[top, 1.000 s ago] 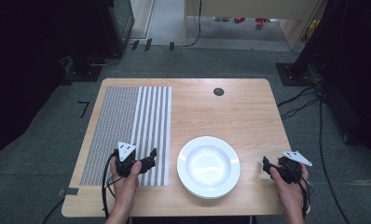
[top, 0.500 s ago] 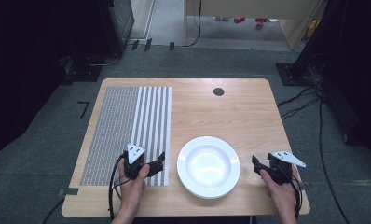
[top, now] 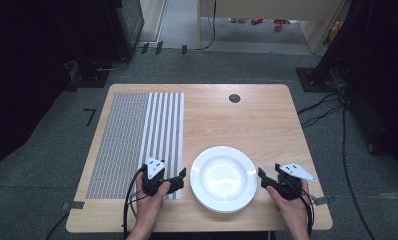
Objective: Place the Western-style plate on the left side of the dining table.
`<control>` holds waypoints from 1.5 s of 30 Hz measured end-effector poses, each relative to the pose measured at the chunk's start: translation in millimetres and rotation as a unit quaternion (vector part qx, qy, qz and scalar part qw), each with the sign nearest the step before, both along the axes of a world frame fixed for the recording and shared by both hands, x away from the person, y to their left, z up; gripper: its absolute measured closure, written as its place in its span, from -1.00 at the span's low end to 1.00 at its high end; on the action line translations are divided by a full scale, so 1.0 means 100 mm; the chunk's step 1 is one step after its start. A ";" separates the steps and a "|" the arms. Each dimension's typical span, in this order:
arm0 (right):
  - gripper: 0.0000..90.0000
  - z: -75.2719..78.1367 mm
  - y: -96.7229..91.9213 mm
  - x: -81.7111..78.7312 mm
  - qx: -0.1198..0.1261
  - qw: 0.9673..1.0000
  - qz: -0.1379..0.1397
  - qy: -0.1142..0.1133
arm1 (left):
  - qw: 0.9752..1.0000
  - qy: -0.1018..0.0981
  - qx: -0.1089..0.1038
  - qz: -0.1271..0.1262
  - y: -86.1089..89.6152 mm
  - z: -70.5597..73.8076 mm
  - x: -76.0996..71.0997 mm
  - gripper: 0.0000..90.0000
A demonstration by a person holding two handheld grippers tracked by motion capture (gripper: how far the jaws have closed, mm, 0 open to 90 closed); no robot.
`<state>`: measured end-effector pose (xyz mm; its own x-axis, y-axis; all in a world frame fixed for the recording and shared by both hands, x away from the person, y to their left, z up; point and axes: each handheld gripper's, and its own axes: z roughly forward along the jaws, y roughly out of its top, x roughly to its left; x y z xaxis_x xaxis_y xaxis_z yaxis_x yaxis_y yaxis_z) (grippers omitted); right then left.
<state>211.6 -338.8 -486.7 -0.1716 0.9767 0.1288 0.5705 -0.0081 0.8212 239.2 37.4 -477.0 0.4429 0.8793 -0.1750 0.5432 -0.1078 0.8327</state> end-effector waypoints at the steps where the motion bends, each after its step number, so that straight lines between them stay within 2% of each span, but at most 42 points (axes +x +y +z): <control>1: -0.17 0.02 0.03 0.00 0.013 1.000 0.006 0.007 | 1.000 0.000 -0.003 -0.007 -0.03 0.00 -0.02 -0.62; 5: -0.13 0.06 0.05 -0.03 0.045 0.999 0.030 -0.001 | 1.000 0.003 -0.004 -0.018 -0.10 -0.01 -0.05 -0.62; 7: -0.13 0.07 0.08 -0.04 0.039 0.999 0.024 -0.007 | 1.000 0.007 -0.006 -0.026 -0.13 -0.01 -0.06 -0.62; 9: -0.13 0.06 0.11 -0.04 0.033 0.999 0.023 -0.008 | 0.999 0.014 -0.018 -0.035 -0.15 -0.02 -0.07 -0.61; 10: -0.06 0.05 0.13 -0.04 0.029 0.999 0.019 -0.008 | 0.999 0.020 -0.025 -0.043 -0.16 -0.02 -0.07 -0.61; 12: 0.03 0.04 0.16 -0.04 0.022 1.000 0.013 -0.005 | 0.998 0.024 -0.022 -0.051 -0.19 -0.02 -0.09 -0.58; 14: 0.17 0.03 0.19 -0.04 0.022 1.000 0.016 -0.006 | 0.998 0.022 -0.022 -0.056 -0.22 -0.03 -0.11 -0.45; 16: 0.25 0.04 0.22 -0.05 0.022 1.000 0.018 -0.010 | 0.998 0.022 -0.021 -0.060 -0.24 -0.04 -0.12 -0.37; 18: 0.29 0.03 0.23 -0.06 0.031 0.999 0.023 -0.011 | 0.998 0.022 -0.021 -0.060 -0.25 -0.04 -0.13 -0.20; 21: 0.39 0.02 0.26 -0.06 0.029 0.999 0.029 -0.009 | 0.997 0.029 -0.022 -0.061 -0.26 -0.07 -0.14 0.00; 24: 0.43 0.01 0.29 -0.06 0.017 0.999 0.031 -0.006 | 0.997 0.032 -0.026 -0.067 -0.27 -0.08 -0.15 0.11; 27: 0.51 -0.01 0.31 -0.06 0.021 0.999 0.041 0.003 | 0.996 0.037 -0.029 -0.074 -0.29 -0.09 -0.16 0.20; 30: 0.57 -0.02 0.31 -0.06 0.020 0.999 0.041 0.001 | 0.996 0.038 -0.029 -0.078 -0.31 -0.11 -0.18 0.29; 32: 0.59 -0.02 0.30 -0.06 0.026 0.999 0.041 0.001 | 0.996 0.036 -0.031 -0.078 -0.31 -0.11 -0.18 0.36; 33: 0.62 -0.03 0.27 -0.06 0.043 0.998 0.041 0.000 | 0.996 0.032 -0.030 -0.077 -0.31 -0.11 -0.19 0.38; 34: 0.62 -0.03 0.27 -0.06 0.043 0.998 0.041 0.000 | 0.996 0.032 -0.030 -0.077 -0.31 -0.11 -0.19 0.39; 35: 0.63 -0.04 0.23 -0.06 0.061 0.997 0.041 0.002 | 0.996 0.034 -0.034 -0.076 -0.31 -0.11 -0.19 0.40; 39: 0.69 -0.06 0.22 -0.07 0.075 0.997 0.034 0.000 | 0.995 0.040 -0.043 -0.078 -0.28 -0.11 -0.18 0.43; 43: 0.77 -0.07 0.20 -0.09 0.109 0.994 0.011 0.005 | 0.994 0.050 -0.058 -0.083 -0.25 -0.12 -0.17 0.45; 45: 0.80 -0.06 0.19 -0.09 0.119 0.993 0.006 0.007 | 0.993 0.055 -0.063 -0.085 -0.24 -0.12 -0.16 0.45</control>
